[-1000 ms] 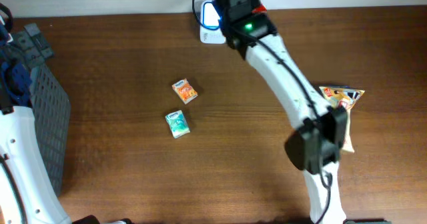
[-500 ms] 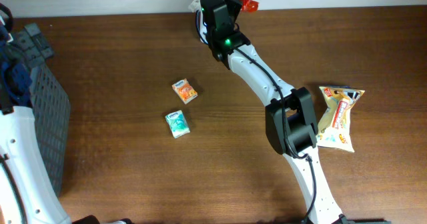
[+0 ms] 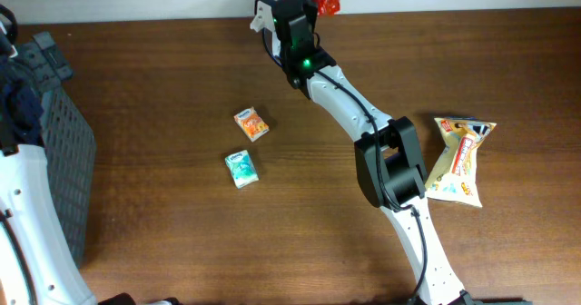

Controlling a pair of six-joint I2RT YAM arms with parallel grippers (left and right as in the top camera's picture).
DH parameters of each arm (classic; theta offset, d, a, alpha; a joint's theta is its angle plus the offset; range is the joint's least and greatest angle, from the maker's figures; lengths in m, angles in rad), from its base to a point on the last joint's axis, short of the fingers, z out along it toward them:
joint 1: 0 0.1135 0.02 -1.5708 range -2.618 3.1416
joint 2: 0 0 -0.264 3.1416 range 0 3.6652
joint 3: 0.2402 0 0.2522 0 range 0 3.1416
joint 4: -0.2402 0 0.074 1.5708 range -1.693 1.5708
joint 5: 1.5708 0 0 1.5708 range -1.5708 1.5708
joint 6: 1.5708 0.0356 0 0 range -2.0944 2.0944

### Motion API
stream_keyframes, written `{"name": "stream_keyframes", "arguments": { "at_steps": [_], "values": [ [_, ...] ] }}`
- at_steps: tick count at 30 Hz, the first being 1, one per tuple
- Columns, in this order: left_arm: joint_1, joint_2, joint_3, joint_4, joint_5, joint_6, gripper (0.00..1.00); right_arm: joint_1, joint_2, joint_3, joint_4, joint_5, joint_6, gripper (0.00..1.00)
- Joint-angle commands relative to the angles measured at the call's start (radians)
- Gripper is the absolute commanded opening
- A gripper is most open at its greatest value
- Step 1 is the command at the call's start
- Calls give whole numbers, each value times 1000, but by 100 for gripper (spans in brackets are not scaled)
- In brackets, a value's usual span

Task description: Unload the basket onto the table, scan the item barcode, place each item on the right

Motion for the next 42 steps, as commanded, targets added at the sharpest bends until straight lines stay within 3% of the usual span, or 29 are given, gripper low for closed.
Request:
{"name": "stream_keyframes", "arguments": {
  "at_steps": [1, 21, 26, 30, 33, 37, 42],
  "values": [
    [2, 0, 1, 1, -4, 9, 99, -8, 4, 17, 11, -24, -5, 4],
    [2, 0, 1, 1, -4, 9, 99, -43, 26, 17, 22, -68, 8, 4],
    [2, 0, 1, 1, -4, 9, 99, -32, 5, 17, 21, -63, 89, 4],
    [2, 0, 1, 1, -4, 9, 99, -26, -107, 17, -10, -61, 264, 4],
    [2, 0, 1, 1, -4, 9, 99, -25, -218, 17, -130, -57, 389, 4],
    [2, 0, 1, 1, -4, 9, 99, -35, -414, 17, -457, -110, 689, 4],
    [2, 0, 1, 1, -4, 9, 99, -95, -635, 17, -998, -522, 925, 4]
  ]
}}
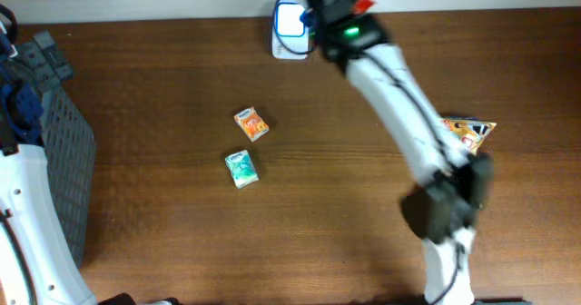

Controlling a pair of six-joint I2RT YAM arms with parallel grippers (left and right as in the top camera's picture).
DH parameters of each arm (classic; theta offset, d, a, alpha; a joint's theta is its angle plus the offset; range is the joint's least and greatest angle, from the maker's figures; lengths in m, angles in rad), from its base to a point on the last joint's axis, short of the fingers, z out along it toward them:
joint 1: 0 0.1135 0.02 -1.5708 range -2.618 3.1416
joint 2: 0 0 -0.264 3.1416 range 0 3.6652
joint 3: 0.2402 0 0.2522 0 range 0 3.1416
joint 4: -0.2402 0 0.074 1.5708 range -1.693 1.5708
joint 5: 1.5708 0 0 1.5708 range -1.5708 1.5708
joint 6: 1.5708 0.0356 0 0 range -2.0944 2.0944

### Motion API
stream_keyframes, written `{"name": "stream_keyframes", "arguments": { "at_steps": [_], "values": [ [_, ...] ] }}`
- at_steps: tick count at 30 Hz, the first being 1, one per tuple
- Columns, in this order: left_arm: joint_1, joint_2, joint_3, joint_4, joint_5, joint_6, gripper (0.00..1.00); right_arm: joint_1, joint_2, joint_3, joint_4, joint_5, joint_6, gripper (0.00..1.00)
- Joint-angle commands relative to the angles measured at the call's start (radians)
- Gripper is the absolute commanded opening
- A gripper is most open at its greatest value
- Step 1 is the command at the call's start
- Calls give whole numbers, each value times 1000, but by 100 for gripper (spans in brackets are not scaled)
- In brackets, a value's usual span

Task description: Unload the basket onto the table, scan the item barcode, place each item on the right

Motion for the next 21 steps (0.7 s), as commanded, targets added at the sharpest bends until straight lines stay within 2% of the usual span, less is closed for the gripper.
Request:
{"name": "stream_keyframes", "arguments": {
  "at_steps": [1, 3, 7, 9, 12, 18, 21],
  "values": [
    [2, 0, 1, 0, -3, 9, 99, -68, -166, 13, -272, -376, 246, 4],
    [2, 0, 1, 0, -3, 9, 99, -123, -199, 13, -467, -501, 305, 4],
    [2, 0, 1, 0, -3, 9, 99, -227, -174, 4, -769, -528, 419, 4],
    [2, 0, 1, 0, -3, 9, 99, -267, -158, -42, -835, -564, 435, 4],
    [2, 0, 1, 0, -3, 9, 99, -308, -154, -174, -800, -573, 435, 4],
    [2, 0, 1, 1, -3, 9, 99, -445, -154, -557, -492, -571, 507, 4],
    [2, 0, 1, 0, -3, 9, 99, -533, -154, -681, -381, -572, 505, 5]
  ]
}}
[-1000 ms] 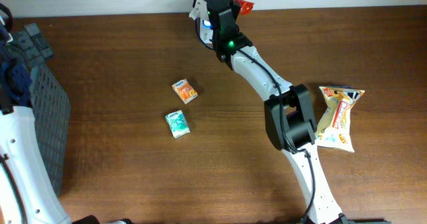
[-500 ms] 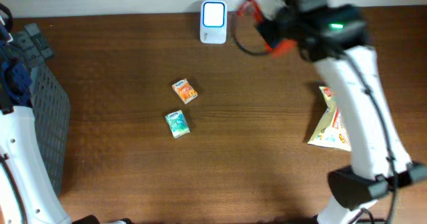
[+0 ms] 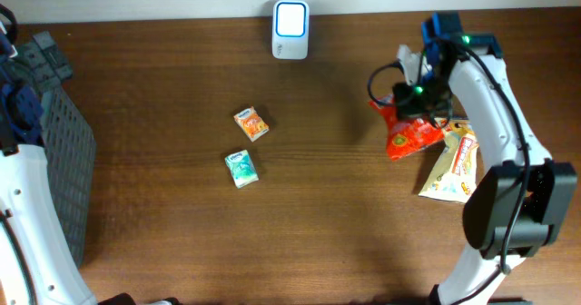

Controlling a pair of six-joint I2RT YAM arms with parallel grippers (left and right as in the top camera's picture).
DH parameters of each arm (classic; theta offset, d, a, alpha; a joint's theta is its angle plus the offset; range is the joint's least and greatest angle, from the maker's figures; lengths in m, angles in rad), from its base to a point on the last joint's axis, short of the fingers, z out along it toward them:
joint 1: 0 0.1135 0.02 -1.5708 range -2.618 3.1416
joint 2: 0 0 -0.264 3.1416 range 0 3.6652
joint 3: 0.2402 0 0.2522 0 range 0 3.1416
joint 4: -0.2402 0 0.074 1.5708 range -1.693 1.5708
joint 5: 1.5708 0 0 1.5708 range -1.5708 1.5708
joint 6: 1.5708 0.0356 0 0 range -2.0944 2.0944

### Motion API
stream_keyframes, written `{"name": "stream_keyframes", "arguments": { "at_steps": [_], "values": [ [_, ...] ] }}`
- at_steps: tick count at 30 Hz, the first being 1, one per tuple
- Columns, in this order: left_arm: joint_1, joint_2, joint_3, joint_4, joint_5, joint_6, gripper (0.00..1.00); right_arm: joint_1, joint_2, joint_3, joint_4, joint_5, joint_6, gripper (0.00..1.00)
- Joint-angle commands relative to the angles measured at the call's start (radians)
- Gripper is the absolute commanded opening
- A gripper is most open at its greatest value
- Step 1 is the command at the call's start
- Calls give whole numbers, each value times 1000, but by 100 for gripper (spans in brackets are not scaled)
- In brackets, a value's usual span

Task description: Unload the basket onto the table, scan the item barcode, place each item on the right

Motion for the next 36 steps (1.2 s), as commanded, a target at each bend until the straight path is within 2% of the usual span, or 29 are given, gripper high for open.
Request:
{"name": "stream_keyframes", "arguments": {
  "at_steps": [1, 2, 3, 5, 9, 13, 18, 21, 28, 32, 36],
  "values": [
    [3, 0, 2, 2, -4, 9, 99, -113, -15, -127, 84, -14, 34, 5],
    [3, 0, 2, 1, -4, 9, 99, -137, -15, -140, 95, -14, 34, 12],
    [3, 0, 2, 2, -4, 9, 99, -168, -15, -144, 101, -18, 34, 27],
    [3, 0, 2, 2, -4, 9, 99, -200, -17, -142, 105, -23, 34, 38],
    [3, 0, 2, 1, -4, 9, 99, -233, -21, -111, 86, -134, 34, 45],
    [3, 0, 2, 1, -4, 9, 99, -233, -45, 6, 24, -211, 33, 58],
    [3, 0, 2, 1, -4, 9, 99, -128, -53, 213, -9, -347, 22, 76],
    [3, 0, 2, 1, -4, 9, 99, -1, -42, 214, 72, -368, 23, 78],
    [3, 0, 2, 1, -4, 9, 99, 412, 106, 213, 346, -348, 23, 76],
    [3, 0, 2, 1, -4, 9, 99, 566, 215, 213, 491, -282, 23, 74],
    [3, 0, 2, 1, -4, 9, 99, 642, 309, 213, 553, -247, 23, 73]
  ]
}}
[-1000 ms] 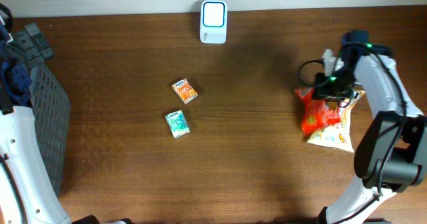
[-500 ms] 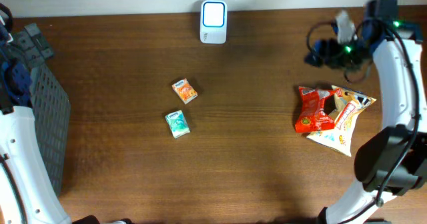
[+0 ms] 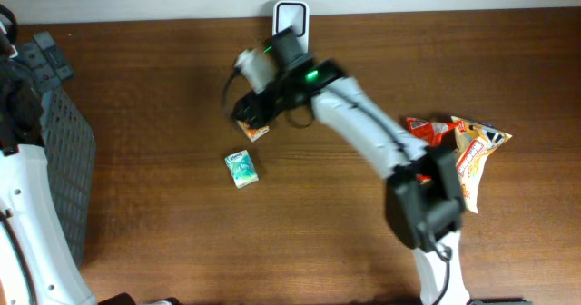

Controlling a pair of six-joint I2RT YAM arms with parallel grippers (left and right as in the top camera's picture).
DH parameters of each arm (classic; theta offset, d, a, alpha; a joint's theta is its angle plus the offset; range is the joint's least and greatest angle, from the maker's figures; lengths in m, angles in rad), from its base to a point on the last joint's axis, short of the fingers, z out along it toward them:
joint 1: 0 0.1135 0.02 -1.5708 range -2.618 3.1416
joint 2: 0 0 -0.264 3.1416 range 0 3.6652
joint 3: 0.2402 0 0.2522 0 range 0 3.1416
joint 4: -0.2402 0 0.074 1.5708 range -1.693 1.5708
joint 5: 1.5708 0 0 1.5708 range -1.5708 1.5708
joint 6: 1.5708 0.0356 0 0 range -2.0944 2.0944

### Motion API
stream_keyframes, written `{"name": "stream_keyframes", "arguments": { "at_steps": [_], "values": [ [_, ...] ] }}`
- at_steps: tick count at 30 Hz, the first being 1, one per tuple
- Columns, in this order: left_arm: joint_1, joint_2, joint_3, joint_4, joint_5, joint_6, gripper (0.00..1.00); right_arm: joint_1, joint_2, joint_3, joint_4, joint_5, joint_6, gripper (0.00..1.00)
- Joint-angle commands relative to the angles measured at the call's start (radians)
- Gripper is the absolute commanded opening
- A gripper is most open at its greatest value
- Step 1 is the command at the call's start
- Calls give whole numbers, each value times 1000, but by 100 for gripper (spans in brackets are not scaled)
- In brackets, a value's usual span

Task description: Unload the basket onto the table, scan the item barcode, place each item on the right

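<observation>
The white scanner (image 3: 290,16) stands at the table's back edge, partly behind my right arm. My right gripper (image 3: 249,116) is down over the small orange packet (image 3: 256,132) left of centre, its dark fingers covering the packet's upper part. How the jaws stand is hidden. A small teal packet (image 3: 241,169) lies just in front of it, untouched. The red snack bag (image 3: 421,127) lies free at the right against the yellow snack bag (image 3: 474,152). My left arm (image 3: 27,205) stays at the left edge, and its fingers cannot be made out.
A dark grey crate (image 3: 64,160) stands along the left side beside my left arm. My right arm's links stretch diagonally from the front right across the middle of the brown table (image 3: 163,241), passing over the two snack bags' inner edge.
The right gripper has let go of the red bag, which now lies beside the yellow bag. The gripper has moved from the right side to the orange packet left of centre.
The right gripper held the red bag over the scanner at the back edge. Then it was just right of the scanner, still with the bag. Then it held the bag down at the right by the yellow bag. Now the bag lies there and the gripper is at the orange packet.
</observation>
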Motion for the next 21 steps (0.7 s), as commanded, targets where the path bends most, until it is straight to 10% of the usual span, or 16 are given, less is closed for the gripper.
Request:
{"name": "stream_keyframes", "arguments": {
  "at_steps": [1, 21],
  "values": [
    [2, 0, 2, 1, -4, 9, 99, 44, 85, 5, 35, 47, -1, 73],
    [2, 0, 2, 1, -4, 9, 99, -93, 146, 5, -115, 269, 283, 70]
  ]
}}
